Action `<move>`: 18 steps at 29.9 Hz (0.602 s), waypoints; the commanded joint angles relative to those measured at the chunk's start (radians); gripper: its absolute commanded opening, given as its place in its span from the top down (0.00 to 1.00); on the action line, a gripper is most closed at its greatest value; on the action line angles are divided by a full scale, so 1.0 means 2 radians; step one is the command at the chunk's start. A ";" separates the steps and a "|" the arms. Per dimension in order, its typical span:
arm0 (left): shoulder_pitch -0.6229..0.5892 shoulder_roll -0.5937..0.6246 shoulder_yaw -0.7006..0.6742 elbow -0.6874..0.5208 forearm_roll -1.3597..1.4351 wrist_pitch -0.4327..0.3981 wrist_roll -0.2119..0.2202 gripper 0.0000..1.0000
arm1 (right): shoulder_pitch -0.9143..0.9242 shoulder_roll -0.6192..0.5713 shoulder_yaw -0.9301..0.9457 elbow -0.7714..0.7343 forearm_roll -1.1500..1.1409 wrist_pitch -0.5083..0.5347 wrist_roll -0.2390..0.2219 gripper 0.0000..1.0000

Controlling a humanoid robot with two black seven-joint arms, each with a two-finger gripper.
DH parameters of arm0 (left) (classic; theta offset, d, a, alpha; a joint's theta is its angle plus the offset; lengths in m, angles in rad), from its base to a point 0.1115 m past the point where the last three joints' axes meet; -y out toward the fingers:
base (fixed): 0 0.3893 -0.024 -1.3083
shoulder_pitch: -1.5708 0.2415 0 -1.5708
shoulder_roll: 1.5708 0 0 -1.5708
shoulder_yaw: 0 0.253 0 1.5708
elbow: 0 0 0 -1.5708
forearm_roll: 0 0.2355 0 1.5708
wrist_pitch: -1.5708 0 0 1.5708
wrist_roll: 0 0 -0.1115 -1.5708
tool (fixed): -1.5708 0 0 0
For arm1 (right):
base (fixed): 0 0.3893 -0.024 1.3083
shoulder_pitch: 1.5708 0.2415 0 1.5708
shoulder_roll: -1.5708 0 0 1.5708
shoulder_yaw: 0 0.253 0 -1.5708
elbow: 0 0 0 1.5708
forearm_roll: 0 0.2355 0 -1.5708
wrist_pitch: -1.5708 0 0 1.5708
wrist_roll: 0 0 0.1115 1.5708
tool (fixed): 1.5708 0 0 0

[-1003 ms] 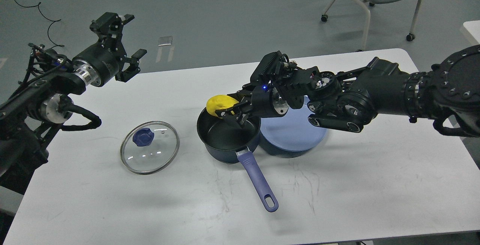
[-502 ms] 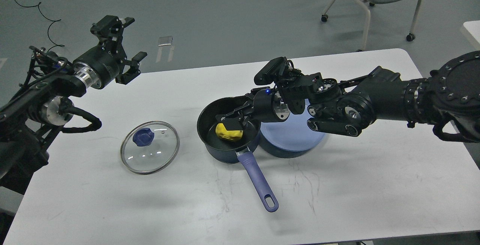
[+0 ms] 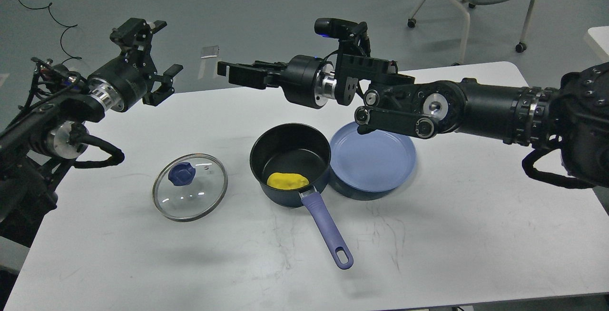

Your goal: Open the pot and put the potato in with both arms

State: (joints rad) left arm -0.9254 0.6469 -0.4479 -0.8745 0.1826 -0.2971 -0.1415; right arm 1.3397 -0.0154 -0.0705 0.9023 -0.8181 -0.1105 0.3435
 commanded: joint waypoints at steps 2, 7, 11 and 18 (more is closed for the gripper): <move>0.003 -0.001 -0.023 0.000 -0.001 0.000 0.000 0.02 | -0.057 -0.105 0.112 0.092 0.022 -0.002 0.001 0.00; 0.005 -0.001 -0.025 0.000 -0.001 -0.001 -0.001 0.02 | -0.115 -0.137 0.179 0.092 0.097 0.001 0.001 0.00; 0.006 -0.002 -0.029 -0.001 -0.001 -0.002 -0.002 0.02 | -0.132 -0.222 0.205 0.093 0.151 0.062 -0.001 0.00; 0.015 -0.007 -0.036 -0.007 -0.005 -0.010 -0.043 0.02 | -0.149 -0.288 0.223 0.048 0.278 0.206 0.002 0.00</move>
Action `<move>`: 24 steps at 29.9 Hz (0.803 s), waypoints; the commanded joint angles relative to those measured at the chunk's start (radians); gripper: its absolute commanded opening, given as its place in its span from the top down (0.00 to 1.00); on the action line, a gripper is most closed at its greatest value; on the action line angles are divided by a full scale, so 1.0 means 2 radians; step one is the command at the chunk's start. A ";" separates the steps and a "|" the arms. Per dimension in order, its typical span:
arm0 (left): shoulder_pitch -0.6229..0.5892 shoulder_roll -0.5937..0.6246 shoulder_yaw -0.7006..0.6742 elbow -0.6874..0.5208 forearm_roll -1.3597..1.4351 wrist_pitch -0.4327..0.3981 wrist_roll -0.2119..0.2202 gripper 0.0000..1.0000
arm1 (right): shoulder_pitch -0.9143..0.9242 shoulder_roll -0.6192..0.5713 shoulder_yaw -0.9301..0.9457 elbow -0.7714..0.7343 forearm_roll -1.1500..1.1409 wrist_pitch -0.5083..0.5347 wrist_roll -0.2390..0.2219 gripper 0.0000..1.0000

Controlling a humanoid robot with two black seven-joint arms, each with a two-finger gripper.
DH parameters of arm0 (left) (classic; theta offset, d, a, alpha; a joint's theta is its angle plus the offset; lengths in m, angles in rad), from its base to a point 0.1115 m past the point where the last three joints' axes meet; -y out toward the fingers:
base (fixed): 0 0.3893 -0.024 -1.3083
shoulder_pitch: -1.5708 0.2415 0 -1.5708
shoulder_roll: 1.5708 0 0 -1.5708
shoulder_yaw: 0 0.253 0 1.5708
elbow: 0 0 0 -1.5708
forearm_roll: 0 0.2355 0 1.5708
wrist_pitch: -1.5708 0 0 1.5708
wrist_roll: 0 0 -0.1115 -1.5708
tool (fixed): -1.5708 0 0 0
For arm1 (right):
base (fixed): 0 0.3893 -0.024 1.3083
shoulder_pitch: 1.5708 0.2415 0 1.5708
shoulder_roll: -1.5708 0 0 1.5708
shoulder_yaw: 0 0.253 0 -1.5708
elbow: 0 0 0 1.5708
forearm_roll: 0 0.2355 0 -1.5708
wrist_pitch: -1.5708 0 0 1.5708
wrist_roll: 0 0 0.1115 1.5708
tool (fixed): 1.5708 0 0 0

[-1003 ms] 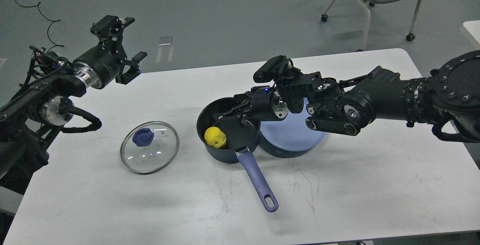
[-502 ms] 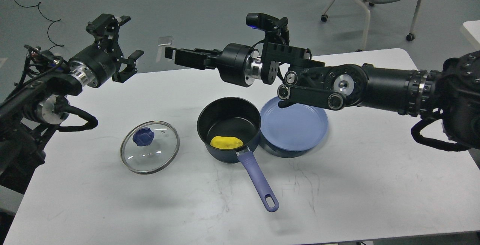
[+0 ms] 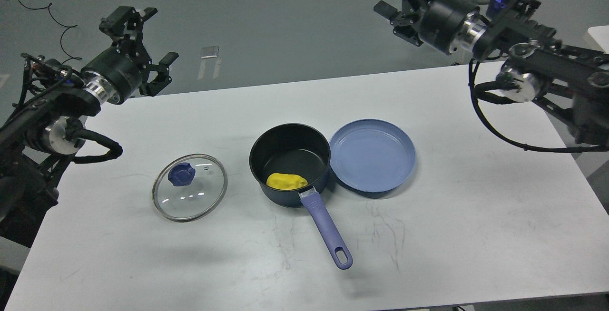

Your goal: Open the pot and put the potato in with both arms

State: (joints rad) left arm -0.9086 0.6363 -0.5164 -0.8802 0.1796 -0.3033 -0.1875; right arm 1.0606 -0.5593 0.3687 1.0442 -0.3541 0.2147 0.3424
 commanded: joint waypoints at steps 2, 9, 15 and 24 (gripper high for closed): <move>0.012 -0.003 -0.004 -0.006 -0.005 -0.013 -0.024 0.02 | -0.016 -0.016 0.004 -0.024 0.055 0.043 0.002 0.00; 0.074 -0.036 -0.108 -0.015 -0.018 -0.027 -0.009 0.02 | -0.065 -0.010 0.058 -0.025 0.120 0.041 -0.004 0.00; 0.131 -0.052 -0.140 -0.016 -0.020 -0.035 0.006 0.02 | -0.084 -0.009 0.061 -0.025 0.123 0.042 -0.006 0.00; 0.177 -0.074 -0.171 -0.031 -0.020 -0.054 0.035 0.02 | -0.098 -0.001 0.061 -0.021 0.132 0.017 -0.013 0.00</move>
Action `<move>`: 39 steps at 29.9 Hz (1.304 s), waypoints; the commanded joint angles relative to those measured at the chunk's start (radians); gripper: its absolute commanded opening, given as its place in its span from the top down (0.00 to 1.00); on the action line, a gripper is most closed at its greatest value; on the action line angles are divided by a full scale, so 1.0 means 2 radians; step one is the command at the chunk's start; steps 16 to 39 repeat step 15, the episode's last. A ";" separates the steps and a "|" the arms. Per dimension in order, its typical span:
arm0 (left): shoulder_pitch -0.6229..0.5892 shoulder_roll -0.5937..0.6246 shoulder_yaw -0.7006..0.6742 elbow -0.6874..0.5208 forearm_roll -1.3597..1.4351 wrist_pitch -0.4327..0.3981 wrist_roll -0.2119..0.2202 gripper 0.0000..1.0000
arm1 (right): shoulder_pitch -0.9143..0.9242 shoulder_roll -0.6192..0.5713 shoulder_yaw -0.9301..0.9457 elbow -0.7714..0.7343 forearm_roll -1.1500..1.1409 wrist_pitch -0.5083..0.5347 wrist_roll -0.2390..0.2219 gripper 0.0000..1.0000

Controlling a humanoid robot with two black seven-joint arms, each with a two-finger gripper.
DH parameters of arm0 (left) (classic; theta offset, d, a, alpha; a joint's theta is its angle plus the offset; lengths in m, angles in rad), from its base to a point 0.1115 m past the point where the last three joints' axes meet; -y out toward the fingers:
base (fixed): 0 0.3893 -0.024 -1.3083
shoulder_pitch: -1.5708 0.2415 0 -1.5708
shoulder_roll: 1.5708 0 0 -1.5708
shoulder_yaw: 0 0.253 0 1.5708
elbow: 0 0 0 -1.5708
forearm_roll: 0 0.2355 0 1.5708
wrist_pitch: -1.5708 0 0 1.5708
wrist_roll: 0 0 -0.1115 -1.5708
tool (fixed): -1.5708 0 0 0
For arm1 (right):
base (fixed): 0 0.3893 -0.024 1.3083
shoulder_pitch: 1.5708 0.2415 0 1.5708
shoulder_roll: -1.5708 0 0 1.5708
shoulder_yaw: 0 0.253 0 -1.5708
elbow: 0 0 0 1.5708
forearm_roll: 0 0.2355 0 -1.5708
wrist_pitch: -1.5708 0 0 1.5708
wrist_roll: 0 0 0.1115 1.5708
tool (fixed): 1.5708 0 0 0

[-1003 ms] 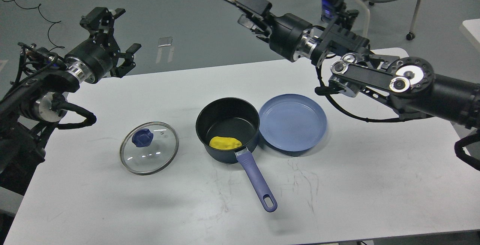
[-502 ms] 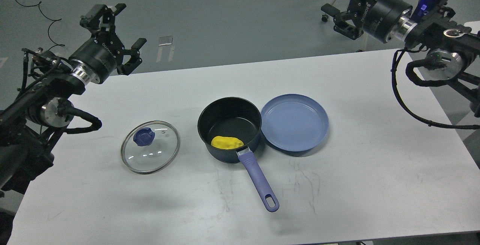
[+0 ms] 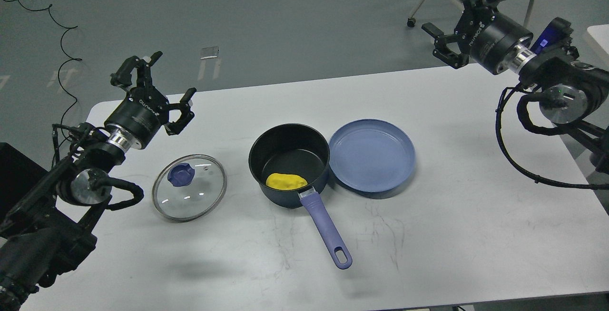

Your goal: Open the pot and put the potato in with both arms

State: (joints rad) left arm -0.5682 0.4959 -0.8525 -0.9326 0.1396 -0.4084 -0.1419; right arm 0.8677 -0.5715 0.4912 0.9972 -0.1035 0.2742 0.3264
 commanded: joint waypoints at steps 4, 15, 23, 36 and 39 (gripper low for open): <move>0.006 -0.012 -0.003 -0.005 0.000 -0.001 0.013 0.02 | -0.002 0.018 -0.001 0.003 0.015 -0.025 -0.021 0.00; 0.009 -0.019 -0.002 -0.005 0.002 -0.003 0.012 0.02 | -0.002 0.089 -0.006 0.001 0.012 -0.104 -0.018 0.00; 0.009 -0.019 -0.002 -0.005 0.002 -0.003 0.012 0.02 | -0.002 0.089 -0.006 0.001 0.012 -0.104 -0.018 0.00; 0.009 -0.019 -0.002 -0.005 0.002 -0.003 0.012 0.02 | -0.002 0.089 -0.006 0.001 0.012 -0.104 -0.018 0.00; 0.009 -0.019 -0.002 -0.005 0.002 -0.003 0.012 0.02 | -0.002 0.089 -0.006 0.001 0.012 -0.104 -0.018 0.00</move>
